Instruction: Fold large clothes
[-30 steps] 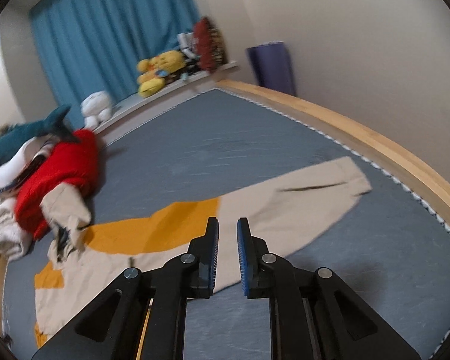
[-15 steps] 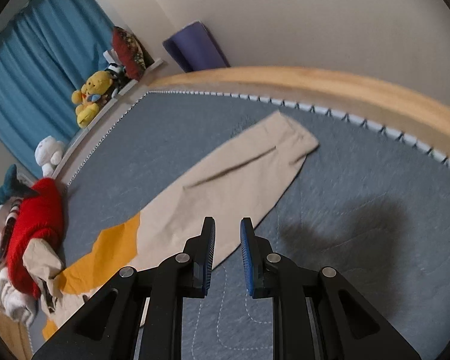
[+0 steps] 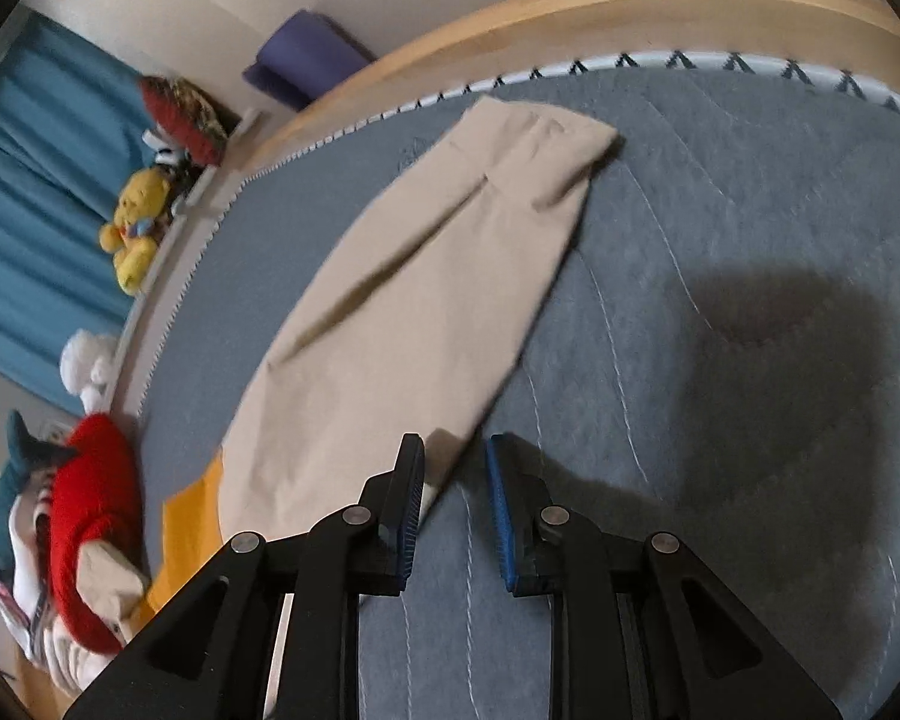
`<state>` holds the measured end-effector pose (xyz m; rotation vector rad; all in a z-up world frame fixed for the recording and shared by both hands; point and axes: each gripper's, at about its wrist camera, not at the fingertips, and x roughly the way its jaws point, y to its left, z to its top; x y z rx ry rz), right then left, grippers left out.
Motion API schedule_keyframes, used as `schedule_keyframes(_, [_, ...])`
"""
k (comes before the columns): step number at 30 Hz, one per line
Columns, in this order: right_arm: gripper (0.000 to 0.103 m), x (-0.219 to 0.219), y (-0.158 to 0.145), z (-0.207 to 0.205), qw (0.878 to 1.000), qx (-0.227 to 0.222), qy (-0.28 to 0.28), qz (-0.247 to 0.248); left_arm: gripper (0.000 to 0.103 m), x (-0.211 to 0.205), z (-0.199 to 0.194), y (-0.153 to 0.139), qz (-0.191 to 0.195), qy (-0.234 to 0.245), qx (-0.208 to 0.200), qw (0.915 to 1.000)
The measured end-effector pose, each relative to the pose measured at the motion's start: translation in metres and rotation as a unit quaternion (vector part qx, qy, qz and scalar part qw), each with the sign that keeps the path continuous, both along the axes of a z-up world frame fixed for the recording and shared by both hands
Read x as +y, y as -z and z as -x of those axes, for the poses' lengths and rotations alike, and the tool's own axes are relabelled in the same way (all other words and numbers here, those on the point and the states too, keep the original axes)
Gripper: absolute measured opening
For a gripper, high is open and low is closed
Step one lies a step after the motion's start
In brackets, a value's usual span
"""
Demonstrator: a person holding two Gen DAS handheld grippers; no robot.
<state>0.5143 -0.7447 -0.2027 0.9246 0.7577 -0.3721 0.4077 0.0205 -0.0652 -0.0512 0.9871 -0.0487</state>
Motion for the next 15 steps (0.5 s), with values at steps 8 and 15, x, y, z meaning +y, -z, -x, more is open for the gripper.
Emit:
schedule_keyframes(8, [0.023,-0.0044,0.0043,-0.0127,1.000,-0.019,0.017,-0.009,0.028,0.0063,-0.0026,0.0017,0.004,-0.004,0.006,1.0000])
schedule_keyframes(15, [0.020,0.0022,-0.0042,-0.0119,1.000,-0.011,0.023,0.002,0.028,0.0110,-0.0006,-0.0035,0.013,-0.012,0.002,0.9998])
